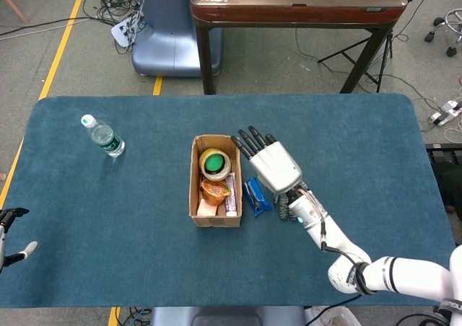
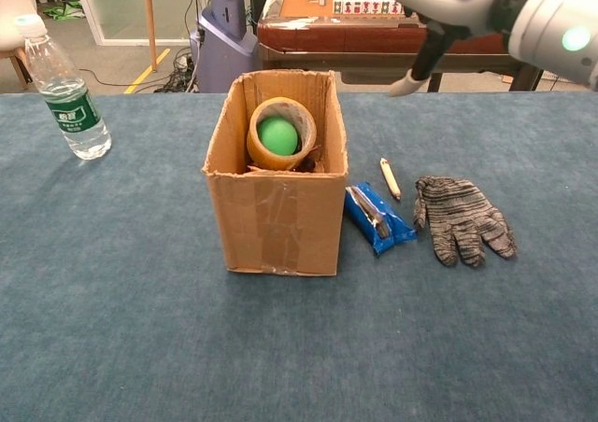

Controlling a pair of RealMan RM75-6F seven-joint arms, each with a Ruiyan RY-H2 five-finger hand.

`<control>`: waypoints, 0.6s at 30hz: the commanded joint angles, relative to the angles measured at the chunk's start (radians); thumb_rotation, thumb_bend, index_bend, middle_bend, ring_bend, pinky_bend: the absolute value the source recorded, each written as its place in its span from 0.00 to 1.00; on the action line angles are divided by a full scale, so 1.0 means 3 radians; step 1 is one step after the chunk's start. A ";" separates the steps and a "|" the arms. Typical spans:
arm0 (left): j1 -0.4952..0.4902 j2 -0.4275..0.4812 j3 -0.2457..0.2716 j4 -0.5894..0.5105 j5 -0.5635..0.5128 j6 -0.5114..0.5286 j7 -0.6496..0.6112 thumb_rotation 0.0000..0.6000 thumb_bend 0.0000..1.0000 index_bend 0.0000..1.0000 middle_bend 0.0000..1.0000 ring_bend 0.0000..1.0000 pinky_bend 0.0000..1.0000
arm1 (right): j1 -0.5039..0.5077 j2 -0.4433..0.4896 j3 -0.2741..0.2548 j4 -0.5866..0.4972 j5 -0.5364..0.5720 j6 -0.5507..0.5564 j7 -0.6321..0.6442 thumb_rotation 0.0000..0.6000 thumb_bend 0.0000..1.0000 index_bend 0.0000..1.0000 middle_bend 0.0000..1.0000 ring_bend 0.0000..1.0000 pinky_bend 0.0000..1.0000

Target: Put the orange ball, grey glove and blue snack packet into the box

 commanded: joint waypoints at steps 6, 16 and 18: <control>-0.0003 -0.0016 -0.0007 0.0010 -0.0038 -0.0012 0.0021 1.00 0.12 0.32 0.36 0.28 0.40 | -0.0174 0.0174 -0.0103 0.0161 0.0157 -0.0131 0.0305 1.00 0.00 0.11 0.12 0.09 0.39; 0.0001 -0.0004 -0.0005 0.0002 -0.0053 -0.0015 0.0029 1.00 0.12 0.32 0.36 0.28 0.40 | -0.0233 0.0057 -0.0191 0.0546 0.0204 -0.0397 0.0687 1.00 0.00 0.11 0.13 0.09 0.39; 0.0003 0.0004 -0.0005 -0.0005 -0.0061 -0.0018 0.0028 1.00 0.12 0.32 0.36 0.28 0.40 | -0.0231 -0.0012 -0.0211 0.0690 0.0207 -0.0487 0.0799 1.00 0.00 0.12 0.14 0.09 0.39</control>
